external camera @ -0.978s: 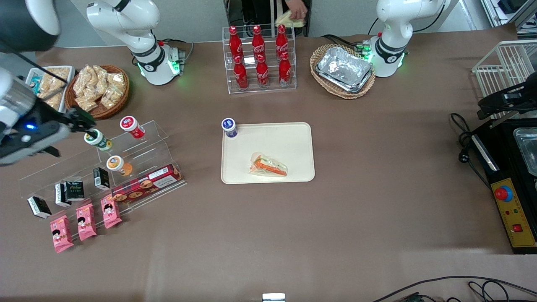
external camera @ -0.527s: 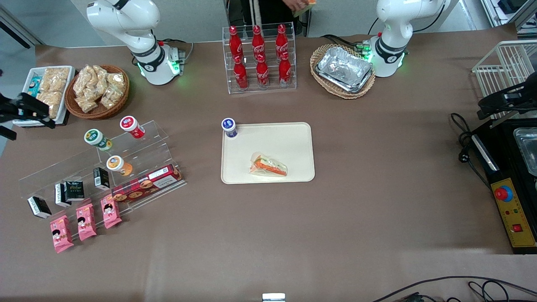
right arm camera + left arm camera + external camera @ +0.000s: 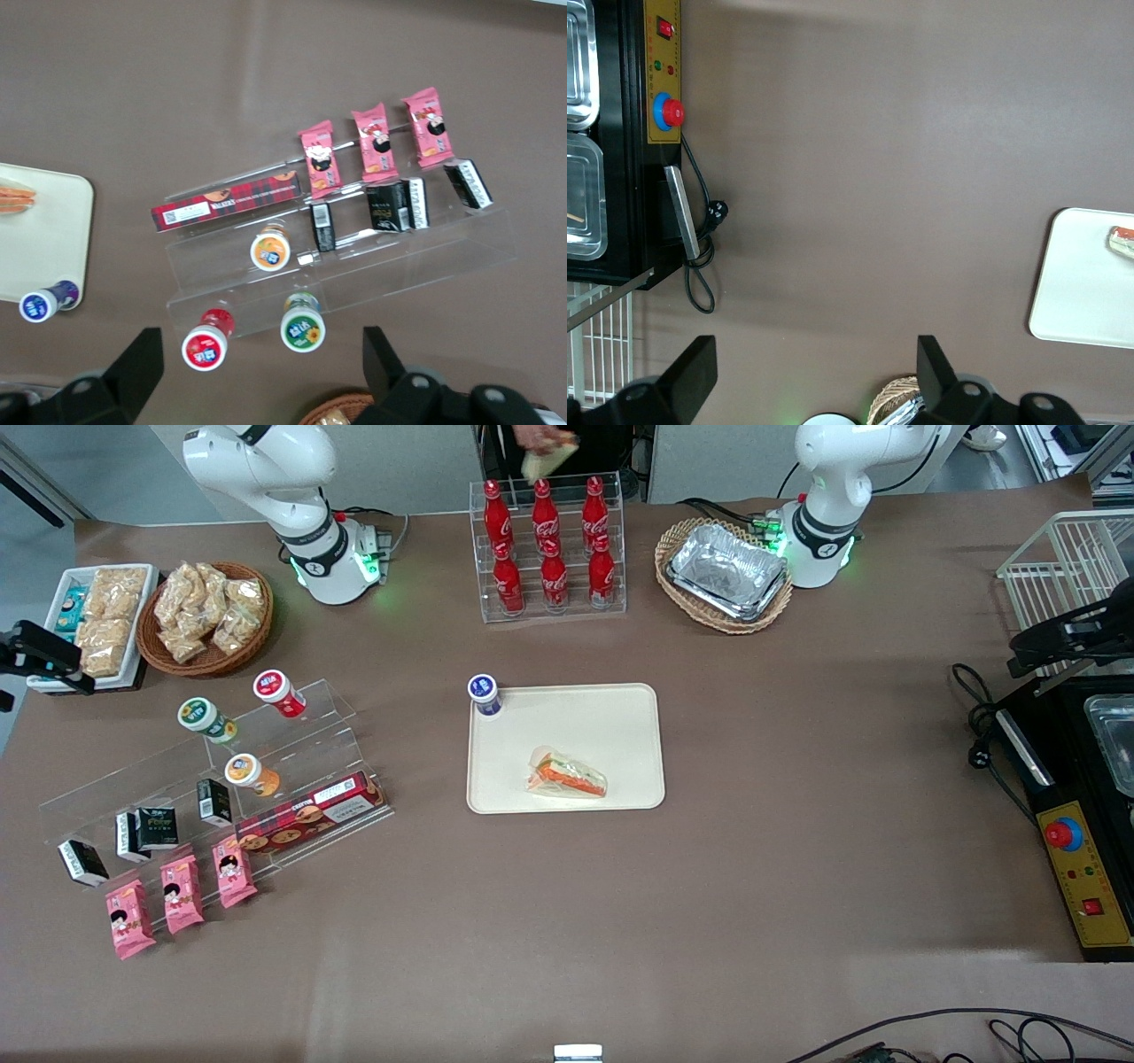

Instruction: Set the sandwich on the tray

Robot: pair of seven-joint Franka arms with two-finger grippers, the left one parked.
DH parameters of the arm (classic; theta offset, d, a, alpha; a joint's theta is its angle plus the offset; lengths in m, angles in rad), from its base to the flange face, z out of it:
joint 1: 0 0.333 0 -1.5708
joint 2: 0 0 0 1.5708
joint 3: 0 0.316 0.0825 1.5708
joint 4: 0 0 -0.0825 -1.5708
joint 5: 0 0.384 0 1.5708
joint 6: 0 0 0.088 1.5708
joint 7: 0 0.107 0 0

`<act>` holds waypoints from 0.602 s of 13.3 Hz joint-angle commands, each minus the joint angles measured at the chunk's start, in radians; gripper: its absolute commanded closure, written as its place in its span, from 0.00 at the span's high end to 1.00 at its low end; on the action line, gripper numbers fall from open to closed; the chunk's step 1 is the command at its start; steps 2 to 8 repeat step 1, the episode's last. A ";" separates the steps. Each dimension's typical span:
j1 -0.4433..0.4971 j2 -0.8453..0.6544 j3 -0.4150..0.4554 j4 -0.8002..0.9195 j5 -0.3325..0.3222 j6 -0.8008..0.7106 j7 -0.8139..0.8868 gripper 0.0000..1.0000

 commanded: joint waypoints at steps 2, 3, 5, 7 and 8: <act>0.005 -0.019 -0.002 -0.011 -0.043 -0.011 0.009 1.00; 0.005 -0.019 -0.002 -0.011 -0.043 -0.011 0.009 1.00; 0.005 -0.019 -0.002 -0.011 -0.043 -0.011 0.009 1.00; 0.005 -0.019 -0.002 -0.011 -0.043 -0.011 0.009 1.00; 0.005 -0.019 -0.002 -0.011 -0.043 -0.011 0.009 1.00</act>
